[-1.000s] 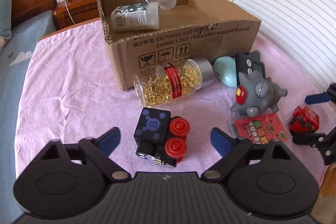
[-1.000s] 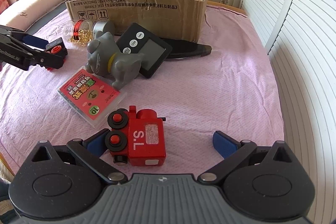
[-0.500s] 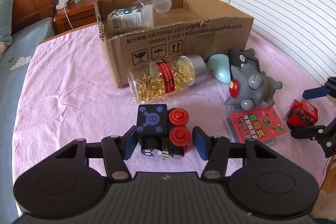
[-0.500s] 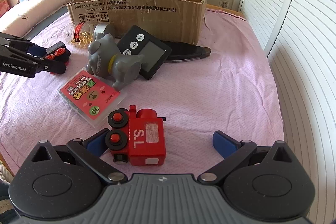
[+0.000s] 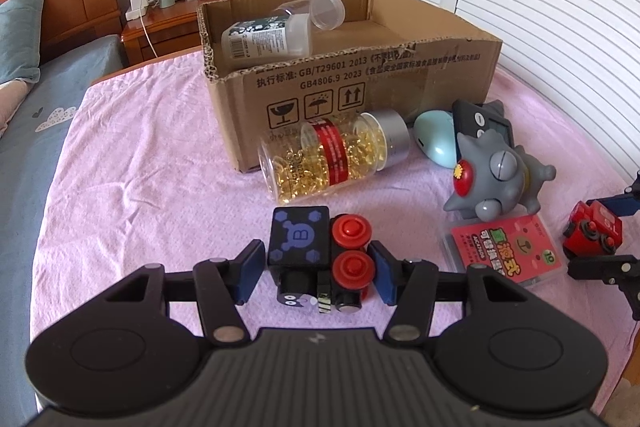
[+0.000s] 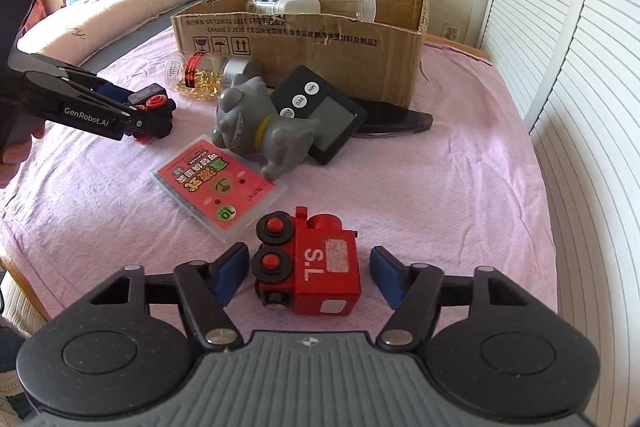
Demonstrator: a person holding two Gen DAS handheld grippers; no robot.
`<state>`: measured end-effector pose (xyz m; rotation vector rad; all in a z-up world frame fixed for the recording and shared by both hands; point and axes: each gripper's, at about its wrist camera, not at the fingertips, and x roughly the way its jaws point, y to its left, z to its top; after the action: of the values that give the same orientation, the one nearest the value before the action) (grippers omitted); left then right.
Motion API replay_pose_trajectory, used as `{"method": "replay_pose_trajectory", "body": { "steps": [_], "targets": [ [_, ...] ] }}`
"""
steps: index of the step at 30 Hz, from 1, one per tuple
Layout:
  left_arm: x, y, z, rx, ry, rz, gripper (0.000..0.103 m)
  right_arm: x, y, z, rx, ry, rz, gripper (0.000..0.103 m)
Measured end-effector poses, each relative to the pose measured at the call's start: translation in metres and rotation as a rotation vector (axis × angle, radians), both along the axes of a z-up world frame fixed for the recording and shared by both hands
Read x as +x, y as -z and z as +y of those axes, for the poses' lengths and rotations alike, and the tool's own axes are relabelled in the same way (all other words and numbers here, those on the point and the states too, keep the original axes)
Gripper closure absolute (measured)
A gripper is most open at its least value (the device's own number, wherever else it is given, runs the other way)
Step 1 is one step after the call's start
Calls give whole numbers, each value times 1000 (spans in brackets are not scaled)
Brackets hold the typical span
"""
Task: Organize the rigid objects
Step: 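Close left gripper on the black toy car while right gripper closes on the red train, then carry the black car into the box and open left gripper while right carries the train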
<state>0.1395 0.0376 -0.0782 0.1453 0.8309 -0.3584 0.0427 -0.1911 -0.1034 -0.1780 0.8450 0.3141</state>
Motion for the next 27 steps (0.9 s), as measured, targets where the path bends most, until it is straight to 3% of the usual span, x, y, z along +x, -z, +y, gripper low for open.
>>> {"method": "replay_pose_trajectory", "body": {
  "steps": [5,10,27],
  "targets": [
    [-2,-2,0,3,-2,-8,47,-1,-1,1,8,1,-6,46],
    [-1,-2,0,-4,3,6,54,-2,-1,2,9,1,-3,48],
    [-7,-33,1,4,62,40,54,6,-25,-2,16,-17,13,48]
  ]
}}
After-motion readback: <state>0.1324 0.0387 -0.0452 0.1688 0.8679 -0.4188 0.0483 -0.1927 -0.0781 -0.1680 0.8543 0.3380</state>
